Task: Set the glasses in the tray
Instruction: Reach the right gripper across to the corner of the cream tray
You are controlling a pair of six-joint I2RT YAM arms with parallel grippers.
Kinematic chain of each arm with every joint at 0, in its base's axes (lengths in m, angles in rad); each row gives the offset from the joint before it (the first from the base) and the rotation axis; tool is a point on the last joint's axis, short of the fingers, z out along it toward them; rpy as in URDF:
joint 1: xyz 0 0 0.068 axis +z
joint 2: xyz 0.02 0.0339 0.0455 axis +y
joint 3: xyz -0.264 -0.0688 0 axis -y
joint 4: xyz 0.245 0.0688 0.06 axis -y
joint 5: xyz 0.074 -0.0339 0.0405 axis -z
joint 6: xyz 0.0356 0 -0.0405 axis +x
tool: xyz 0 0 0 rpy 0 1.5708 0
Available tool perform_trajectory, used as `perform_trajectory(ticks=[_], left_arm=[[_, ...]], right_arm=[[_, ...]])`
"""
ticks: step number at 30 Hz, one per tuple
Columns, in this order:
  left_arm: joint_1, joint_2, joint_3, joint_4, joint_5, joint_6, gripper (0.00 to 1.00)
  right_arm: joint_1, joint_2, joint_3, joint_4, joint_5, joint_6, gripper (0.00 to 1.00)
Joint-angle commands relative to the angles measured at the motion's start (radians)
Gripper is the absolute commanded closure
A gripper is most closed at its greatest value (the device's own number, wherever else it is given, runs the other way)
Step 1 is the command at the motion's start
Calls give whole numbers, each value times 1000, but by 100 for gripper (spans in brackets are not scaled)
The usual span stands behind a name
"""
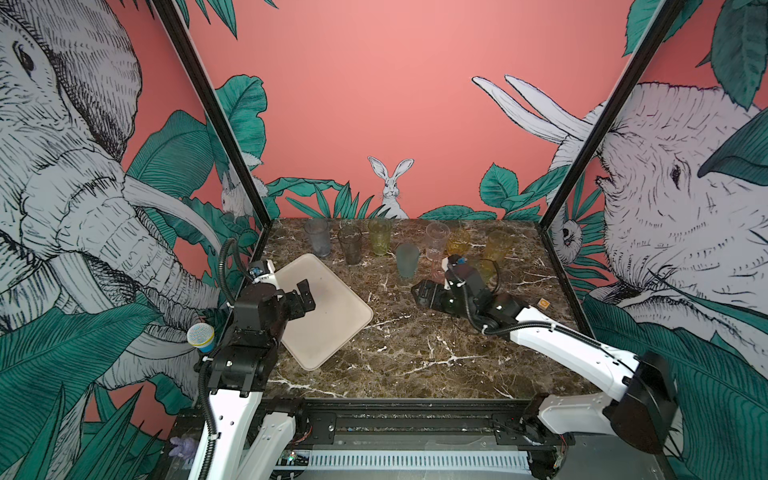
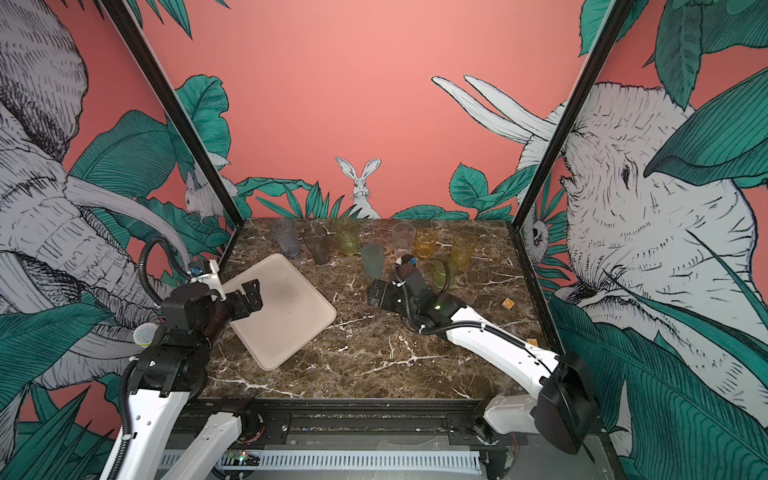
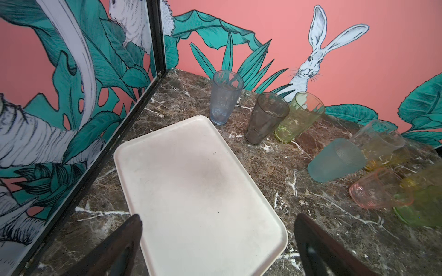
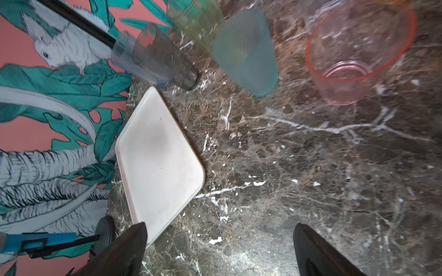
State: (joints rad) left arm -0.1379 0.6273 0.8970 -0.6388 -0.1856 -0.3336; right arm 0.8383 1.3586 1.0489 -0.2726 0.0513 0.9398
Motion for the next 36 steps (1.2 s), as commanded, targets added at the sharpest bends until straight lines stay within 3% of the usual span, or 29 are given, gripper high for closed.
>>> perform_trajectory(ticks=[1,4,18,26,36], left_arm=[[0,-23,1,-43,-54,-23,0],[0,-32,2,-56,-65,-28,0],[0,-87,4,-94,-134,-21,0],[0,-109,8,-107,-150,-18,0],[0,-123,-1,-109,-141,-22,1]], right_arm=[[80,75,70,-9,132,57,5],[162,147,127,12,203,55,5],[265,533,421,-18,134,76,10],[316,641,505,-67,172,97,8],[355,805,720,-256,251,105,10]])
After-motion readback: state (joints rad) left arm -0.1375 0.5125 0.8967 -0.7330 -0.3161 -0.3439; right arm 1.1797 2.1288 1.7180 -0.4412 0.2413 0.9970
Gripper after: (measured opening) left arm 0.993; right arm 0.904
